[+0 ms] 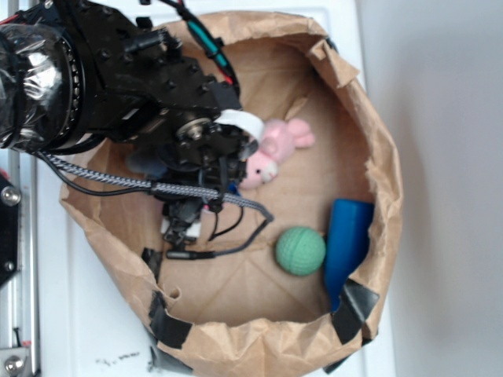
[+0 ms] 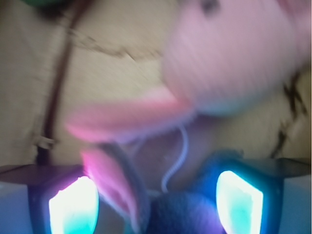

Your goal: Grab the gray animal.

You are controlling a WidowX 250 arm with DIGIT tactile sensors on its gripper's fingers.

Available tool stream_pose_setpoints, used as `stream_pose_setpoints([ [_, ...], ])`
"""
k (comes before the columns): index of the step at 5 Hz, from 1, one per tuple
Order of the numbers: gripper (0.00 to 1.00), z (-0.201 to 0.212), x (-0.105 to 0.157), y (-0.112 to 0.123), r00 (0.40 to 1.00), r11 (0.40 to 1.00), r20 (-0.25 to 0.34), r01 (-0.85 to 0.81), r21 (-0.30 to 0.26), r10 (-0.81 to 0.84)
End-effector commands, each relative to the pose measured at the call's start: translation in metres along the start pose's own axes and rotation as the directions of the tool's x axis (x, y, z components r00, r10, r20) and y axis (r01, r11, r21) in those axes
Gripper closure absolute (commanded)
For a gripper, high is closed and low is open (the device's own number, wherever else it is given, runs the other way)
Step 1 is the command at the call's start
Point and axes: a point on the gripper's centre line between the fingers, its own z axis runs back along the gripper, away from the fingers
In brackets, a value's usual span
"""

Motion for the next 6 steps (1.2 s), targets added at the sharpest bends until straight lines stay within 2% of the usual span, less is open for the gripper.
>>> stream_pose_setpoints([
  [1,0.0,-0.003,-0.014,0.005,0.999,0.996,0.004,0.033,0.081,-0.034],
  [2,1.0,-0.001,-0.02,0.006,0.999,0.994,0.026,-0.021,0.104,0.018],
  [4,1.0,0.011,-0.022,0.008,0.998,0.997,0.054,-0.018,0.081,0.013],
  [5,1.0,0.034,-0.013,0.0,0.997,0.999,0.073,-0.035,0.01,0.034],
  [6,1.0,0.068,0.016,-0.02,0.991,0.997,0.117,-0.058,-0.057,0.064],
])
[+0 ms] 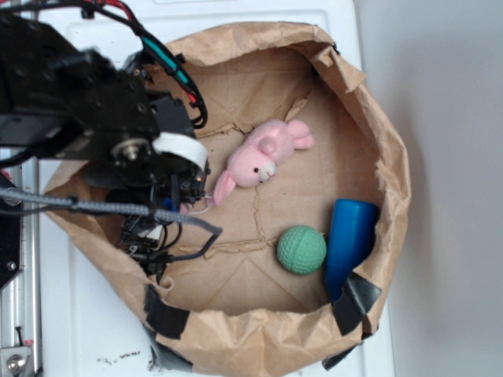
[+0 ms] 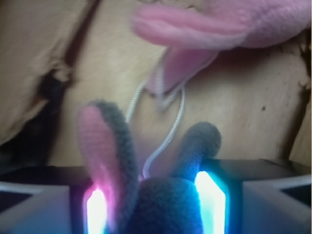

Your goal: Grab the gray animal.

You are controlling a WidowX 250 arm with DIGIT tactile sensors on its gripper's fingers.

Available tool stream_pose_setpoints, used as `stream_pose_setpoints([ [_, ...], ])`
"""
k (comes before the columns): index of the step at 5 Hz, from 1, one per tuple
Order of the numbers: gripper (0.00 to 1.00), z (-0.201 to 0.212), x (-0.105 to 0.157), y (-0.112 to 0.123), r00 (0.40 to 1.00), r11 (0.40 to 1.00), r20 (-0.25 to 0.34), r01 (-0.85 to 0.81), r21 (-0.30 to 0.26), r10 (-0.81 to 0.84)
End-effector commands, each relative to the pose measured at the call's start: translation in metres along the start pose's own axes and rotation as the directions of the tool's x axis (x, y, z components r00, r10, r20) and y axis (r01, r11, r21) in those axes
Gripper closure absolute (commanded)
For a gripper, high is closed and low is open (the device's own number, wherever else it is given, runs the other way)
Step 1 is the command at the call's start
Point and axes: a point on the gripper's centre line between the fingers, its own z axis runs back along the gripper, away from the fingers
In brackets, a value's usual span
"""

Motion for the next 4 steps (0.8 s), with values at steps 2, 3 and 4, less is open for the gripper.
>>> stream_pose_setpoints([
  [2,1.0,0.093,0.067,-0.039,0.985,0.995,0.15,-0.08,-0.065,0.089],
  [3,1.0,0.111,0.074,-0.035,0.979,0.991,0.168,-0.096,-0.093,0.111],
  [4,1.0,0.131,0.08,-0.028,0.972,0.989,0.185,-0.138,-0.055,0.146],
])
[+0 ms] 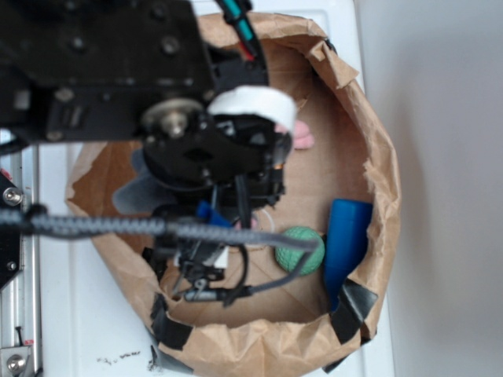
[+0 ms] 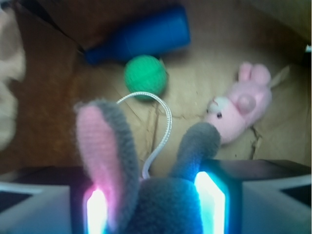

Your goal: Grab the gray animal.

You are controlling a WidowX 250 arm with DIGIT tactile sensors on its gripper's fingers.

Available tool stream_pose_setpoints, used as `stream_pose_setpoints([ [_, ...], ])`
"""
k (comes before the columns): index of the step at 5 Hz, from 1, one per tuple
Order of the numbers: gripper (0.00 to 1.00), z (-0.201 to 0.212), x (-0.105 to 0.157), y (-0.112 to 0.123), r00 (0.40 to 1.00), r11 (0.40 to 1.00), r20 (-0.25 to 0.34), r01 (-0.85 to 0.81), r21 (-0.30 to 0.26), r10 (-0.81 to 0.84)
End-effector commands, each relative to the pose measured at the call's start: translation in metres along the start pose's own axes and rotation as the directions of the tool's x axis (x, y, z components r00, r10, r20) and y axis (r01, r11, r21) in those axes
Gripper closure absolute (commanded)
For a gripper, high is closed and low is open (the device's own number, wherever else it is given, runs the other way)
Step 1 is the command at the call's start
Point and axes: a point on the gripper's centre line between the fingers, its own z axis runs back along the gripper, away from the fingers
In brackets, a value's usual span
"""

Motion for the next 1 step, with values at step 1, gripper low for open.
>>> stream_pose_setpoints([
  [1,1.0,0.05,0.0162,0.0087,0.992,0.99,0.12,-0.061,0.127,0.046],
])
